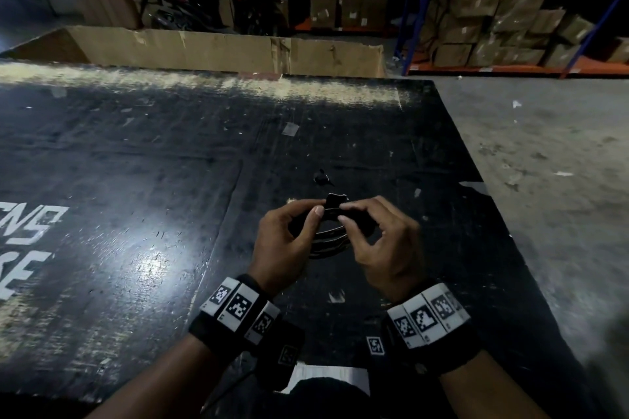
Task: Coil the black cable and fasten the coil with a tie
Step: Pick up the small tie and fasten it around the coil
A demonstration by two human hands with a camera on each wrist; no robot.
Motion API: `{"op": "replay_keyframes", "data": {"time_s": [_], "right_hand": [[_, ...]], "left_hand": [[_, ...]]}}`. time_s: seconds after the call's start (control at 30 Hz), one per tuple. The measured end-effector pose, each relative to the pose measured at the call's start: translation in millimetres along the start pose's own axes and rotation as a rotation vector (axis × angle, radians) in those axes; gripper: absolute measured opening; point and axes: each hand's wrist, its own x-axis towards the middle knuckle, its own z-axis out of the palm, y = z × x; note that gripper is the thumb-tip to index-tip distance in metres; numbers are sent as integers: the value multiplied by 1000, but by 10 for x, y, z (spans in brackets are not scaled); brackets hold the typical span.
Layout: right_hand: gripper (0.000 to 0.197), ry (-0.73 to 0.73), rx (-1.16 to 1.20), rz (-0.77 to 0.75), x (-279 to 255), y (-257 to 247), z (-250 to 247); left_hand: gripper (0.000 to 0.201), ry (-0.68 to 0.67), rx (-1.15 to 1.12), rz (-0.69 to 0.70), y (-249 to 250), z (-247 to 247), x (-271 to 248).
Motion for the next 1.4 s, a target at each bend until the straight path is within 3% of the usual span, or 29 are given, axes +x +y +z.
{"op": "replay_keyframes", "data": {"time_s": [0.23, 0.4, 0.5, 0.73, 0.87, 1.0, 1.17, 1.4], "right_hand": [[7, -122, -44, -119, 137, 122, -109], [10, -172, 91, 28, 101, 92, -103], [23, -142, 167, 154, 120, 44, -91], [32, -164, 207, 203, 238, 47, -89], [34, -148, 378, 332, 290, 72, -87], [47, -138, 574, 464, 227, 165, -49], [70, -320, 722, 682, -37, 141, 185], [26, -36, 999, 838, -104, 112, 323]], "left_hand": [[28, -192, 232, 113, 26, -161, 10], [24, -308, 299, 97, 32, -237, 14], [24, -327, 275, 50, 40, -224, 18], [27, -427, 193, -74, 56, -202, 38], [27, -368, 76, -78, 34, -189, 61], [23, -138, -197, -142, 71, -134, 85], [24, 60, -561, -279, 163, -23, 128], [31, 115, -821, -352, 333, 159, 73]]}}
